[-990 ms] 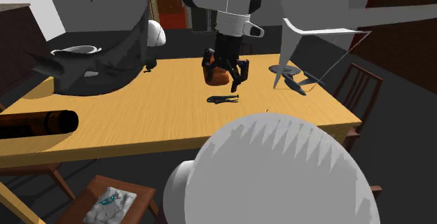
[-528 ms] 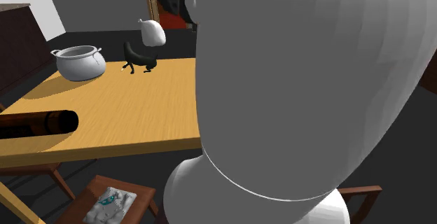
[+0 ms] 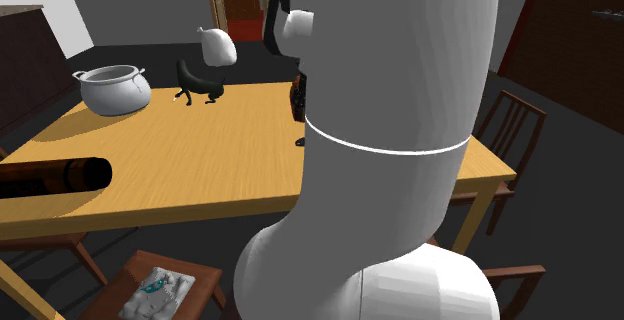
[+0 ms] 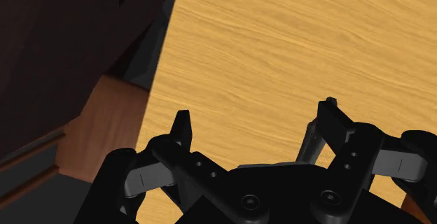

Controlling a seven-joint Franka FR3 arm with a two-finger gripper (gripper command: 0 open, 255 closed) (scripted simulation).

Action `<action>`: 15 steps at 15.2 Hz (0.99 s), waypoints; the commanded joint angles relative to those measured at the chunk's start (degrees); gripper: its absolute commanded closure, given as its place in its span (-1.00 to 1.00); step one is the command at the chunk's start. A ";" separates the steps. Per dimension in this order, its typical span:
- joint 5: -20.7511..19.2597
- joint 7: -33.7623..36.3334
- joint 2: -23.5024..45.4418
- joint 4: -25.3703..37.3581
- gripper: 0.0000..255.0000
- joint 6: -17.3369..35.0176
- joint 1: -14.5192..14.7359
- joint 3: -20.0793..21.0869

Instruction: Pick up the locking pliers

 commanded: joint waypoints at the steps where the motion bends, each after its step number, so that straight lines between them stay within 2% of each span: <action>1: -0.93 3.41 4.34 3.09 -1.00 1.49 0.11 -0.42; 12: -3.87 19.19 27.91 25.90 -1.00 3.54 2.39 -5.13; 15: -3.87 18.97 29.29 25.65 -1.00 5.16 2.47 -5.20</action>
